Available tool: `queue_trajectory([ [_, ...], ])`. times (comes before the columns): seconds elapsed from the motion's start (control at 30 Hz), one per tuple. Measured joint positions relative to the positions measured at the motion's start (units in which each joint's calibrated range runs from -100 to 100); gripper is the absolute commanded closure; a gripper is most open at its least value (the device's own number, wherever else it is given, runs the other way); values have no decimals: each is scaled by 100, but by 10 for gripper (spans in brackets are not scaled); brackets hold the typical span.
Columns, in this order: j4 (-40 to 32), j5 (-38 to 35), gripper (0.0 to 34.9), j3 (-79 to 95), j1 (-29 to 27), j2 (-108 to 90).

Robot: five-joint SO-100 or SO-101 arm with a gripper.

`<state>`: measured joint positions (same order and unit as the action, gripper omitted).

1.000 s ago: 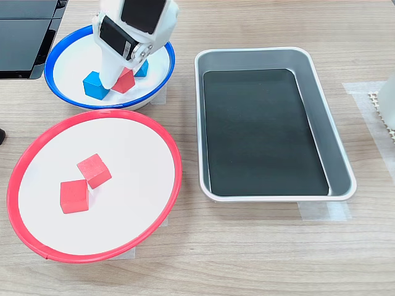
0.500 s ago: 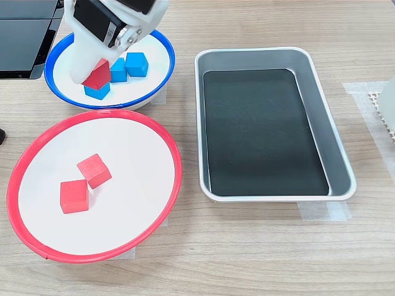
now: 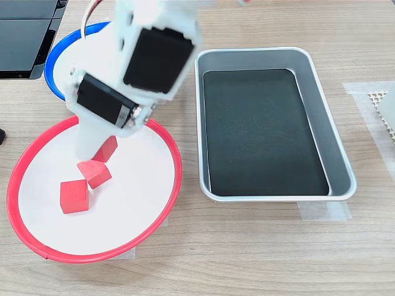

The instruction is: Relocate any red block in the blue dish to the red dish, correcting any misplacement.

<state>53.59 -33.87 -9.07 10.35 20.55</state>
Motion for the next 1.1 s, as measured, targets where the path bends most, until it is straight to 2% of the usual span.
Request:
queue_trajectory([
  [0.3,-367,49,346,281,478,26],
  [0.83,-522,49,342,408,442,469],
  [1.0,-579,49,331,408,416,588],
  [1.1,-587,49,303,408,372,622],
])
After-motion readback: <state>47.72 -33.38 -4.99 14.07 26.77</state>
